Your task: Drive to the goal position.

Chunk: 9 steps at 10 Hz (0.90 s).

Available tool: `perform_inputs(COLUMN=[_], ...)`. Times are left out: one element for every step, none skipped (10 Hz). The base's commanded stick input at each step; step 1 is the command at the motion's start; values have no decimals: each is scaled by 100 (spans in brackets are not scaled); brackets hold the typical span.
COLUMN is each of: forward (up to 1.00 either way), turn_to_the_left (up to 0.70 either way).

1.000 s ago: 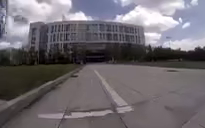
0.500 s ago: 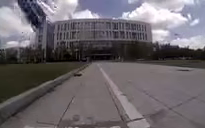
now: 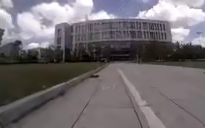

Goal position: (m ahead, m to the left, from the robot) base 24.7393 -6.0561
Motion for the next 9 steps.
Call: perform_inputs(forward=[70, 70, 70, 70, 70, 70, 70, 70, 70], turn_to_the_left=[3, 3, 3, 3, 3, 0, 0, 0, 0])
